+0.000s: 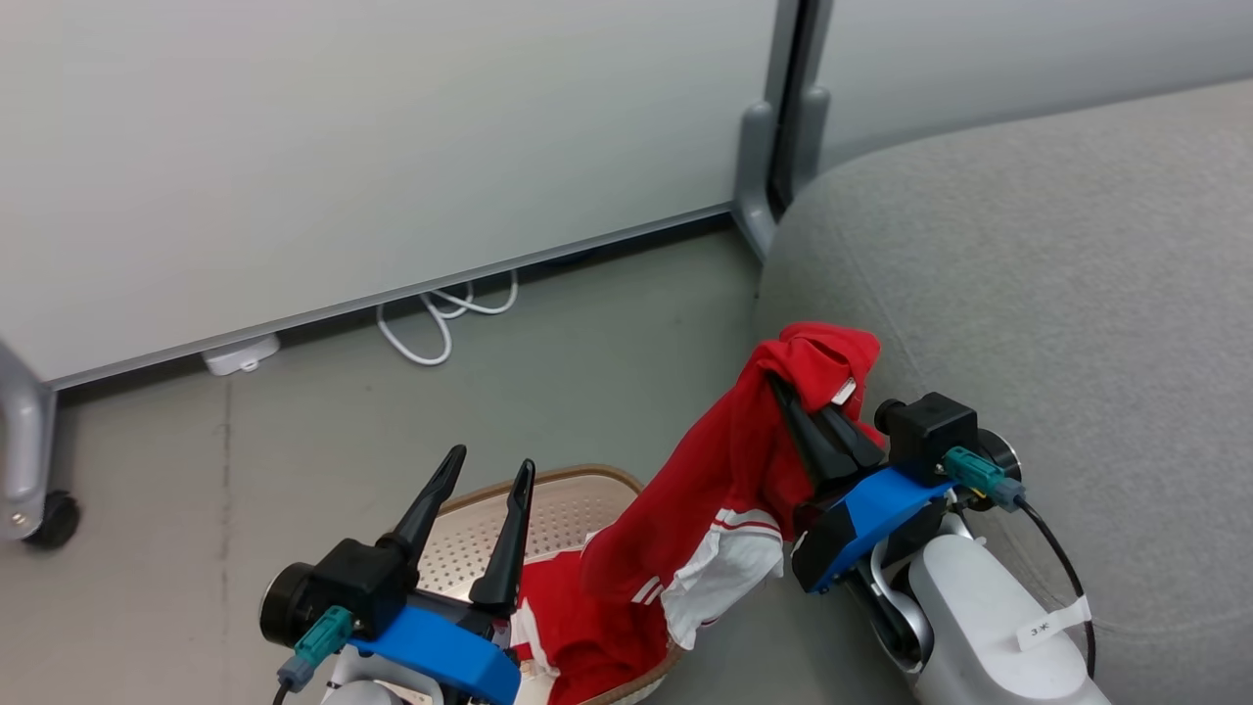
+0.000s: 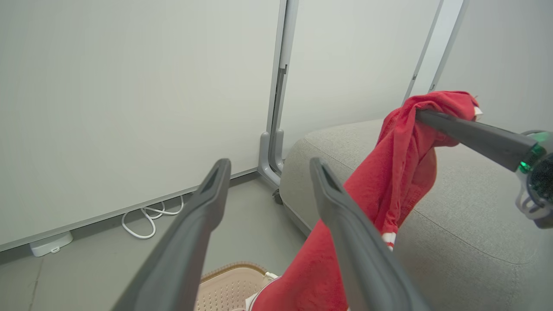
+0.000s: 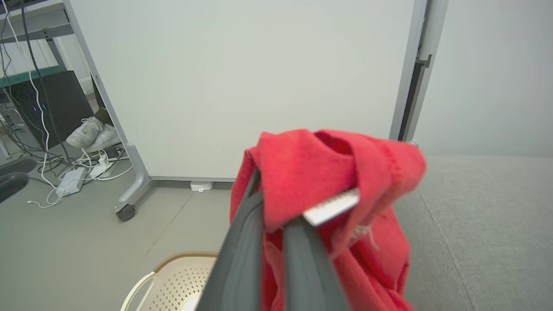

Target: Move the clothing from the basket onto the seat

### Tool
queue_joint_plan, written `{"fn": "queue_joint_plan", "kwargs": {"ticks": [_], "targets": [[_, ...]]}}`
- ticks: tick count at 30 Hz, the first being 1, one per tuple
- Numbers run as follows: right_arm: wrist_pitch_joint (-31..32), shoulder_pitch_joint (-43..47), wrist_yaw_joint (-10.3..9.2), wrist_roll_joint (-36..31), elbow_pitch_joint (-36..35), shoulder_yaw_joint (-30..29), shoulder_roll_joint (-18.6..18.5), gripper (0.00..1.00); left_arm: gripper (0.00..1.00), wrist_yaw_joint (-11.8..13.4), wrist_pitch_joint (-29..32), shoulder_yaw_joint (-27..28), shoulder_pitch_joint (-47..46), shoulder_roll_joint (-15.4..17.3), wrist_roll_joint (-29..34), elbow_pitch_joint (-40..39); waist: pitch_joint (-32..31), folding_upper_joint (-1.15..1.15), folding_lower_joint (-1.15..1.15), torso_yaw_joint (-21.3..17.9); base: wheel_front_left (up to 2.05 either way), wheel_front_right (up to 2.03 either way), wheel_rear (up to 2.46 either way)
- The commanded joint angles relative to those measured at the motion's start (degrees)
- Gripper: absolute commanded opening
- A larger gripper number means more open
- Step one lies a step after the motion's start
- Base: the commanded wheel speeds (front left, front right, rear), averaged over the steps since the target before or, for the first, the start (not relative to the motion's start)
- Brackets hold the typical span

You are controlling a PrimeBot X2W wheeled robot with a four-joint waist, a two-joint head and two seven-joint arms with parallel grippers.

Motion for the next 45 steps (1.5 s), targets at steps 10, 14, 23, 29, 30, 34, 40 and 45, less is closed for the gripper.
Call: {"fn": "queue_joint_plan", "kwargs": {"ticks": [10, 14, 23, 29, 30, 34, 40, 45], "targets": [[-0.3, 0.9, 0.01, 0.4, -1.5, -1.2, -0.1, 0.0, 1.0, -0.1, -0.3, -0.6, -2.2, 1.0, -0.1, -0.1, 1.9, 0.0, 0.0, -8.9, 0.0, 0.0, 0.0], [-0.3, 1.4, 0.01, 0.5, -1.9, -1.5, -0.1, 0.0, 1.0, -0.1, -0.3, -1.2, -2.8, 1.3, -0.1, 0.2, 2.2, 0.0, 0.0, -11.5, 0.0, 0.0, 0.0], [-0.3, 1.9, 0.01, 1.1, -2.5, -1.6, -0.1, 0.0, 1.0, -0.1, -0.3, -1.7, -3.5, 1.9, -0.4, 0.4, 2.9, 0.0, 0.0, -16.3, 0.0, 0.0, 0.0], [-0.3, 2.4, 0.01, 1.3, -2.6, -1.7, -0.1, 0.0, 1.0, -0.1, -0.3, -1.8, -3.4, 1.7, -0.4, 0.4, 3.2, 0.0, 0.0, -18.6, 0.0, 0.0, 0.0], [-0.3, 2.4, 0.01, 1.3, -2.7, -1.7, -0.1, 0.0, 1.0, -0.1, -0.3, -2.0, -3.6, 1.6, -0.4, 0.5, 3.3, 0.0, 0.0, -18.8, 0.0, 0.0, 0.0], [-0.3, 2.8, 0.01, 1.1, -2.8, -2.2, -0.1, 0.0, 1.0, -0.1, -0.3, -2.5, -3.8, 1.5, -0.5, 0.5, 3.5, 0.0, 0.0, -19.2, 0.0, 0.0, 0.0], [-0.3, 2.8, 0.01, 1.3, -3.2, -2.9, -0.1, 0.0, 1.0, -0.1, -0.3, -2.8, -4.1, 1.9, -0.7, 0.3, 3.8, 0.0, 0.0, -18.5, 0.0, 0.0, 0.0], [-0.3, 1.7, 0.01, 1.2, -3.9, -3.5, -0.1, 0.0, 1.0, -0.1, -0.3, -2.9, -4.3, 2.2, -0.6, 0.1, 4.3, 0.0, 0.0, -17.8, 0.0, 0.0, 0.0]]}}
